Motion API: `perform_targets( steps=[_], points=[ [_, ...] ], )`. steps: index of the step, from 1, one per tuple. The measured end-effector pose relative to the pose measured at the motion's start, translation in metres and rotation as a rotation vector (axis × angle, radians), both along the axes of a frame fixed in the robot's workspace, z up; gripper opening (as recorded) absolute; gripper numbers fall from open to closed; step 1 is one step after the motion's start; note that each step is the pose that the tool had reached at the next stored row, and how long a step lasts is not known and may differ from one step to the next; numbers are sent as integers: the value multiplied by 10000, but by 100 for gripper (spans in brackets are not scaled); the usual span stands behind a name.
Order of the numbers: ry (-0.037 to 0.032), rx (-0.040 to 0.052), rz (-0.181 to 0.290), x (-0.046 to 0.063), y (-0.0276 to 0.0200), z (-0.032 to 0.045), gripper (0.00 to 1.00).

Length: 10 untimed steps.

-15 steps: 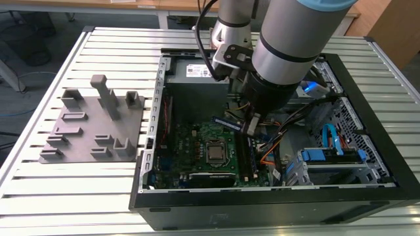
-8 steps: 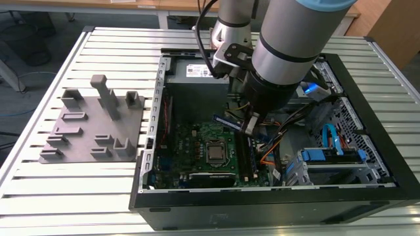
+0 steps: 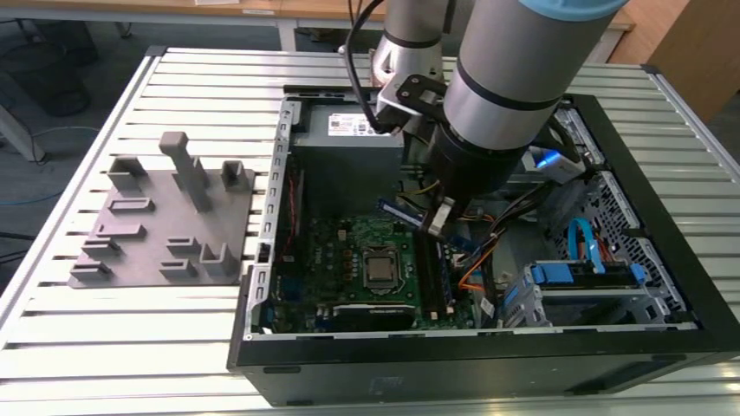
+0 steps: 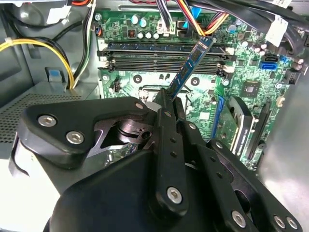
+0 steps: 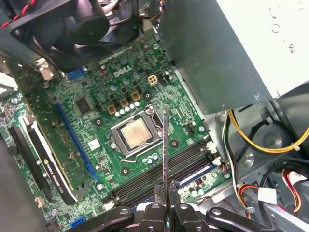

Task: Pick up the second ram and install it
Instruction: 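Insert the second ram into the second slot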

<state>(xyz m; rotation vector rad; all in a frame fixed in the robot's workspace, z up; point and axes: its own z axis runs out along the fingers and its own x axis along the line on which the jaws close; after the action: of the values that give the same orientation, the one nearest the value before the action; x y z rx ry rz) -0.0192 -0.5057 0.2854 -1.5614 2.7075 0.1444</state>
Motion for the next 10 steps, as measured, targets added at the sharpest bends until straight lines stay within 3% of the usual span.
perform_targets(
  steps=[10],
  points=[
    [0, 0, -719, 0, 0, -2, 14]
  ],
)
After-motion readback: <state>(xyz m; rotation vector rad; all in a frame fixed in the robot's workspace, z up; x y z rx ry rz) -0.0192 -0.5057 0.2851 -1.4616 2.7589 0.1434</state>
